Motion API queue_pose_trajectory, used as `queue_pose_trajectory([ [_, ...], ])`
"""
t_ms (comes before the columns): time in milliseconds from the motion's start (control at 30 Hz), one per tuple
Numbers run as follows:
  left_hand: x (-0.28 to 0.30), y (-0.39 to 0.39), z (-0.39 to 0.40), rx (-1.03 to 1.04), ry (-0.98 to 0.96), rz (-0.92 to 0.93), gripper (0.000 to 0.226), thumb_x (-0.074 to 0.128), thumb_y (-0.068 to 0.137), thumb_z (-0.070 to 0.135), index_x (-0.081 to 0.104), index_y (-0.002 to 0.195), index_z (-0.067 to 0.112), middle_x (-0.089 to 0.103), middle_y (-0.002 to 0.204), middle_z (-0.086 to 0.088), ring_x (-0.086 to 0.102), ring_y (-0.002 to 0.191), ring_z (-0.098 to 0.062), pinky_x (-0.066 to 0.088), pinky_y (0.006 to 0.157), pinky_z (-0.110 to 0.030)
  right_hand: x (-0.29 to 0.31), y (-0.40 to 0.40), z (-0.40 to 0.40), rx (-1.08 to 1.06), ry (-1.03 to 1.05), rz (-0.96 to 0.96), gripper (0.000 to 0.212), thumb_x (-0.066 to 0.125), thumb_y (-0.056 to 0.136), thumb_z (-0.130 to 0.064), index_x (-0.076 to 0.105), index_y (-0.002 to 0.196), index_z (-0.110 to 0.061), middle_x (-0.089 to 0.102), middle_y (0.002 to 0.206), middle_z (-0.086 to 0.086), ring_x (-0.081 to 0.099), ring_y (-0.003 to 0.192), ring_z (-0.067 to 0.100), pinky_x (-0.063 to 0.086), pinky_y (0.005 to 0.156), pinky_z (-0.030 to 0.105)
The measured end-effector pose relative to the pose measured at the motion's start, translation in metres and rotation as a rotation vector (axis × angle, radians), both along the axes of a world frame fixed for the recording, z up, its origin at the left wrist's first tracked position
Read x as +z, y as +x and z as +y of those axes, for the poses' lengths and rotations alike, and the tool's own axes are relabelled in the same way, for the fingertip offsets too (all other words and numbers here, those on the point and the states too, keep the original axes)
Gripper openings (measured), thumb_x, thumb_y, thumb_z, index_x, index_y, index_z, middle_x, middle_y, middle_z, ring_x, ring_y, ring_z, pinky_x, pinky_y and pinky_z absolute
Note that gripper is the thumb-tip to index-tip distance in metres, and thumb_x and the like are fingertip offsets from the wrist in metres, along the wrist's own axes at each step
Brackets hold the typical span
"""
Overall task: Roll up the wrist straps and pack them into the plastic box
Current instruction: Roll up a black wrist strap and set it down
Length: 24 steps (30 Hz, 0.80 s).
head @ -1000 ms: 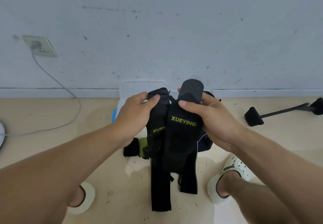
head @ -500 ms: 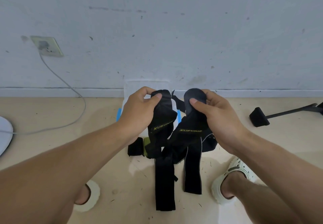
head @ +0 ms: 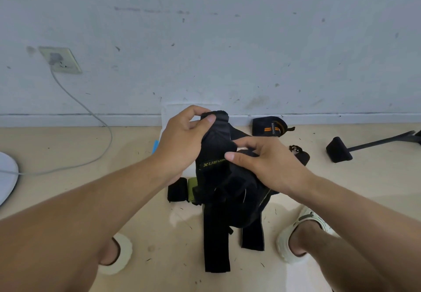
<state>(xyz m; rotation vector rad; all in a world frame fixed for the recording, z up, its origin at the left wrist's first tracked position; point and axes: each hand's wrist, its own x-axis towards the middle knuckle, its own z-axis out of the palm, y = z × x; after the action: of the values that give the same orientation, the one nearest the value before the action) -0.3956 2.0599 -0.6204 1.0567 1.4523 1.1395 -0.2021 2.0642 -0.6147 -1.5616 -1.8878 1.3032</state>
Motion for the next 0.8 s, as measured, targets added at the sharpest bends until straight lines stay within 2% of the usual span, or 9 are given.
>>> queue_pose_trajectory([
  [100,-0.002,0.000,0.002,-0.013,-0.037,-0.041,0.012,0.061,0.103,0.043,0.068,0.109,0.035,0.079,0.095,0.007,0.076,0.086,-0.011,0.057,0.076,-0.024,0.003,-0.002,-0.001,-0.055,0.039,0.071,0.012,0.076,0.093,-0.038,0.079,0.090,-0.027,0.079,0.086,-0.006,0.076,0.080,0.013,0.061,0.087,0.040],
  [167,-0.004,0.000,0.003,-0.042,-0.099,-0.098,0.040,0.065,0.090,0.064,0.065,0.118,0.036,0.078,0.110,0.006,0.074,0.104,-0.015,0.057,0.097,-0.038,0.007,-0.003,0.000,-0.125,0.054,0.164,0.014,0.074,0.095,-0.030,0.078,0.082,-0.024,0.076,0.073,-0.005,0.071,0.064,0.009,0.057,0.070,0.028],
  [267,-0.007,0.000,0.000,-0.157,-0.204,-0.096,0.082,0.075,0.070,0.075,0.055,0.137,0.032,0.077,0.117,0.006,0.073,0.110,-0.014,0.053,0.106,-0.043,0.014,-0.004,0.003,-0.253,0.014,0.351,0.018,0.069,0.099,-0.021,0.073,0.082,-0.017,0.065,0.056,-0.009,0.057,0.046,0.001,0.045,0.053,0.014],
  [400,-0.014,0.002,-0.005,-0.202,-0.202,0.050,0.055,0.078,0.093,0.027,0.051,0.141,0.032,0.080,0.106,0.005,0.075,0.106,-0.015,0.052,0.108,-0.046,0.019,-0.002,0.008,-0.364,-0.088,0.443,0.018,0.064,0.102,-0.025,0.074,0.100,-0.010,0.060,0.050,-0.016,0.055,0.043,-0.002,0.042,0.049,0.008],
  [467,-0.015,0.003,-0.004,-0.095,-0.176,0.021,0.053,0.073,0.097,0.020,0.049,0.142,0.035,0.079,0.110,0.002,0.075,0.105,-0.016,0.055,0.105,-0.046,0.019,-0.001,0.010,-0.303,-0.124,0.382,0.021,0.064,0.102,-0.031,0.075,0.105,-0.013,0.059,0.050,-0.019,0.054,0.043,-0.002,0.042,0.049,0.009],
  [567,-0.013,0.001,0.003,0.046,-0.136,-0.027,0.049,0.072,0.098,0.022,0.051,0.139,0.037,0.073,0.122,-0.003,0.072,0.108,-0.019,0.056,0.103,-0.047,0.020,0.002,0.009,-0.154,-0.193,0.285,0.021,0.066,0.100,-0.034,0.077,0.114,-0.022,0.066,0.059,-0.014,0.053,0.047,0.002,0.044,0.050,0.015],
  [633,-0.014,-0.003,0.007,0.095,-0.126,-0.061,0.046,0.074,0.096,0.024,0.054,0.136,0.037,0.070,0.126,-0.007,0.072,0.109,-0.021,0.058,0.100,-0.048,0.018,0.003,0.004,-0.039,-0.245,0.174,0.013,0.068,0.099,-0.034,0.080,0.096,-0.028,0.071,0.063,-0.003,0.059,0.052,0.005,0.047,0.052,0.015],
  [700,-0.013,-0.004,0.008,0.104,-0.137,-0.089,0.046,0.077,0.094,0.028,0.055,0.134,0.037,0.070,0.127,-0.008,0.071,0.112,-0.022,0.057,0.101,-0.049,0.015,0.001,-0.001,-0.013,-0.260,0.073,0.026,0.070,0.098,-0.035,0.073,0.075,-0.023,0.065,0.056,-0.004,0.056,0.045,0.005,0.041,0.044,0.012],
  [800,-0.013,0.000,0.007,0.103,-0.162,-0.102,0.059,0.082,0.082,0.049,0.052,0.132,0.039,0.070,0.127,-0.004,0.067,0.119,-0.023,0.052,0.107,-0.049,0.009,-0.001,0.000,-0.087,-0.169,0.009,0.037,0.069,0.099,-0.034,0.061,0.070,-0.011,0.054,0.046,-0.006,0.047,0.037,0.005,0.036,0.041,0.013],
])
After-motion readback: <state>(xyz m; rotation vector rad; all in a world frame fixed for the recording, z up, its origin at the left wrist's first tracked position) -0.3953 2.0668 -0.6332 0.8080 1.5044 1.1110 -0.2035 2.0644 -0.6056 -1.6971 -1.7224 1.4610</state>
